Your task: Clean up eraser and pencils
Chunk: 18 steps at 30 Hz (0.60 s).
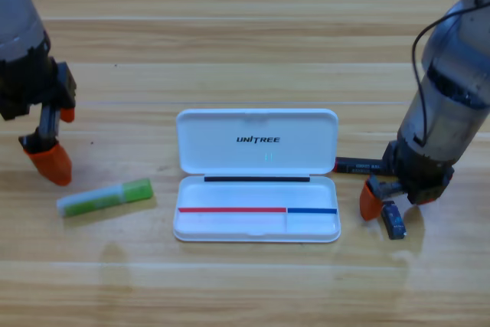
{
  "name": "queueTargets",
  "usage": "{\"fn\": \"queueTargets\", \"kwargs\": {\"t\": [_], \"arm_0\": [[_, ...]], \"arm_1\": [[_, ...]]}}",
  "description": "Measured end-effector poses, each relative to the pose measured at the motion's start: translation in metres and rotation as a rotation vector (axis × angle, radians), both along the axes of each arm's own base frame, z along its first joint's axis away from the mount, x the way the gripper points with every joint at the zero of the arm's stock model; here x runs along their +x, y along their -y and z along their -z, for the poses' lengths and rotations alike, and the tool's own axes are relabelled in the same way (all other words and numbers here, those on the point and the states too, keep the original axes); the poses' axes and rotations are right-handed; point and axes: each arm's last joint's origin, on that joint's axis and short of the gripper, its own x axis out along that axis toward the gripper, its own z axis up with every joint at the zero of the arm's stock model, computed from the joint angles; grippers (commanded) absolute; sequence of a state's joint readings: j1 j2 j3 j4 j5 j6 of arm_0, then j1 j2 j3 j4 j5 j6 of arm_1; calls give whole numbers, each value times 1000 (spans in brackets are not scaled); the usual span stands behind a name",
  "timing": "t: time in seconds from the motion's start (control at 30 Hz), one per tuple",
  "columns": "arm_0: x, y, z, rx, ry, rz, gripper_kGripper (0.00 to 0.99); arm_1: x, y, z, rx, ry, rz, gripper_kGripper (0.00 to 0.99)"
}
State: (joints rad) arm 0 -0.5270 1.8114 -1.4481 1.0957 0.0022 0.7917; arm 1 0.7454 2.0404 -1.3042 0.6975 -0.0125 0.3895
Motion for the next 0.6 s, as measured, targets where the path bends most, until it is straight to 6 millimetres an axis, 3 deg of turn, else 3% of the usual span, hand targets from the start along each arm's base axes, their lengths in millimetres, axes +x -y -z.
{"fn": "queueTargets", "kwargs": {"t": [0.13,0.27,0.33,0.47,0.53,0.6], "arm_0": [[-2,0,6,-12,-27,2,976],[-3,0,10,-21,-31,2,976],[-2,1,13,-28,-26,3,976],[-1,1,22,-28,-27,3,976],[2,3,27,-33,-19,3,976],[5,4,34,-22,-18,2,976]], "arm_1": [[0,0,4,-6,-8,10,792],[1,0,5,-4,-12,40,344],[1,0,5,-4,-15,42,195],[2,0,5,7,-26,45,147],[1,0,5,13,-31,46,0],[1,0,5,18,-42,45,0]]}}
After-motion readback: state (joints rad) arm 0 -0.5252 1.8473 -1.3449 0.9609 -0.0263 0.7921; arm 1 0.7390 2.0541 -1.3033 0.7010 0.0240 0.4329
